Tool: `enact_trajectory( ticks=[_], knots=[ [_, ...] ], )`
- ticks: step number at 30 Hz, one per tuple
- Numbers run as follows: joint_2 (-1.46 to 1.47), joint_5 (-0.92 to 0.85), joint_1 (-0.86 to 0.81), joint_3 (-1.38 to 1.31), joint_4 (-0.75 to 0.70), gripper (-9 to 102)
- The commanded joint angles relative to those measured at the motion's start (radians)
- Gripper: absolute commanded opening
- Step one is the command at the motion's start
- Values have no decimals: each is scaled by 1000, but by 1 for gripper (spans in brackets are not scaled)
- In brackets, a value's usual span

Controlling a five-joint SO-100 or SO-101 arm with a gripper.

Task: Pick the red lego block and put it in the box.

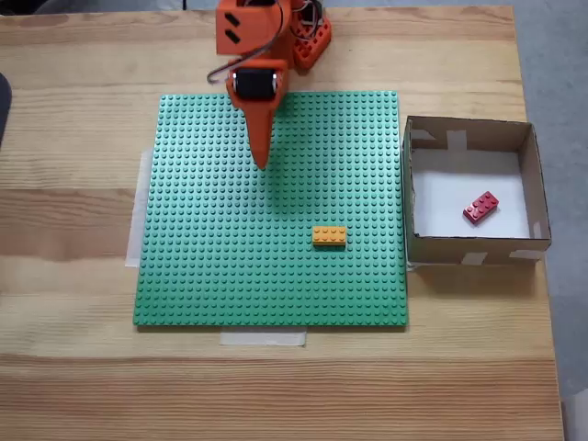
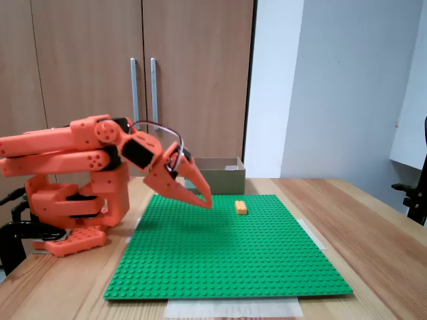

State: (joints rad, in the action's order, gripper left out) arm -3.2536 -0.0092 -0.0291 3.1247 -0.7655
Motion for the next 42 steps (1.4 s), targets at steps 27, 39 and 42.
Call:
enact_trajectory(
  ticks=[27, 39, 42],
  knots=[
    [-9, -64, 11, 63, -8, -1],
    [-9, -66, 11, 63, -9, -1],
    [-9, -66, 11, 63, -9, -1]
  ],
)
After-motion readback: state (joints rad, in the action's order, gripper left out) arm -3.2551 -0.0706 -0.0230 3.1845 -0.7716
